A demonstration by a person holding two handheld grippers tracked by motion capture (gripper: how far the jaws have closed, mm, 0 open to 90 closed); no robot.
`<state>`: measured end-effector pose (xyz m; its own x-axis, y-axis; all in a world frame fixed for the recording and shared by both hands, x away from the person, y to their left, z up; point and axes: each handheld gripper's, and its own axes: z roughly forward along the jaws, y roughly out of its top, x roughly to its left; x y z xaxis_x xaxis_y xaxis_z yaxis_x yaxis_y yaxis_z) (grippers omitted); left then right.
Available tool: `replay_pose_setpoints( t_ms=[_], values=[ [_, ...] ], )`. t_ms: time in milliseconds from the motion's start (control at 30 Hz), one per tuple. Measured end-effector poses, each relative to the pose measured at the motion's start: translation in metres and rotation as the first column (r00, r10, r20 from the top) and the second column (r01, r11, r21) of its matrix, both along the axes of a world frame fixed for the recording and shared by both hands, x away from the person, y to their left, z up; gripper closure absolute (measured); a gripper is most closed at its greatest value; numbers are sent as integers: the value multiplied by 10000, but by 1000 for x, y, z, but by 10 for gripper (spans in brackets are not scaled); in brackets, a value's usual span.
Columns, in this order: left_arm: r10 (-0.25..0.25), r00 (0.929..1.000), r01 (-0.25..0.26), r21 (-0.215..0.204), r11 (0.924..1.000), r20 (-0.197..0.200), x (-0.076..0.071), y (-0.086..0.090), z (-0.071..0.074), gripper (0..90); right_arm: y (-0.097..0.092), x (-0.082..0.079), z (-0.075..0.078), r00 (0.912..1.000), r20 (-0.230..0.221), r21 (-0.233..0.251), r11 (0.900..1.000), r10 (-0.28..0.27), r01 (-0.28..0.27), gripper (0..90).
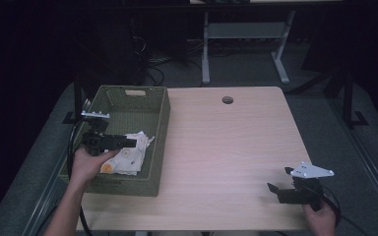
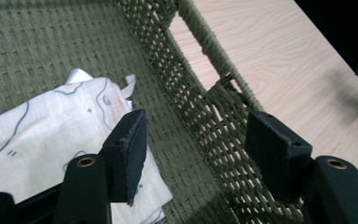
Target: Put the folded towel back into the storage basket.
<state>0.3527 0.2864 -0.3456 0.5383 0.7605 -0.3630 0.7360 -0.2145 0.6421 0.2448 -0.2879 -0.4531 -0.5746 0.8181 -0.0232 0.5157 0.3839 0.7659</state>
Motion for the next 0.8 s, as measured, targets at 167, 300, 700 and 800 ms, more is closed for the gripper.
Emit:
replay_pose_setpoints(
  t_ms=[167,300,700,800],
  values=[
    [-90,10000,90,-65,9999,20,-1,-3,1,387,0,0,0,10000,28,-46,10000,-13,13,136],
    [-144,9999,146,-135,9998,93,-3,-4,2,383,-1,0,0,10000,20,-29,10000,-33,33,136],
    [-309,9991,318,-312,9990,286,-7,-8,9,377,-1,0,1,10000,55,-64,10000,-57,57,136],
    [-360,9988,370,-325,9988,320,-7,-10,10,375,-2,0,1,10000,40,-66,10000,-54,55,136]
  ],
)
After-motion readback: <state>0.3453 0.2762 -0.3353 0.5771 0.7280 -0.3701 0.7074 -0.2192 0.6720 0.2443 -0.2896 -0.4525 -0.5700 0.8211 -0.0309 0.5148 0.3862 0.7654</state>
